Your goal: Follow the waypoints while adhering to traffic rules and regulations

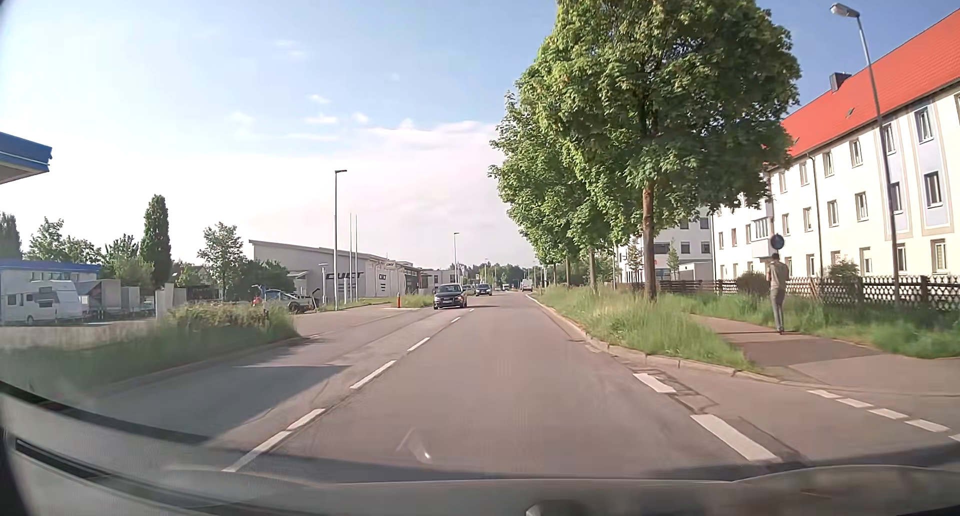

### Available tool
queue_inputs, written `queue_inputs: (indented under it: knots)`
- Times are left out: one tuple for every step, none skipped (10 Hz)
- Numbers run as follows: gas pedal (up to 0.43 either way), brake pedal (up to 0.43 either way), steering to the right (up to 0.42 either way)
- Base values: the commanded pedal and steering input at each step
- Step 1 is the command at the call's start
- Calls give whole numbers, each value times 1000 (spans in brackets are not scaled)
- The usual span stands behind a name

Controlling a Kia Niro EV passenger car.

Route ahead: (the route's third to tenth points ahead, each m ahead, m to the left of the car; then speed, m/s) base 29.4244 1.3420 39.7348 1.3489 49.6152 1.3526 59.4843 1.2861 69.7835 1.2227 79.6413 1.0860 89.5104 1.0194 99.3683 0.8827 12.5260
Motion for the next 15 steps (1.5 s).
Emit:
queue_inputs:
  knots:
    - [150,0,-1]
    - [150,0,-1]
    - [150,0,-1]
    - [150,0,-1]
    - [150,0,-1]
    - [150,0,-1]
    - [150,0,-1]
    - [150,0,-1]
    - [150,0,-1]
    - [150,0,-1]
    - [150,0,-1]
    - [150,0,-1]
    - [150,0,-1]
    - [150,0,-1]
    - [150,0,-1]
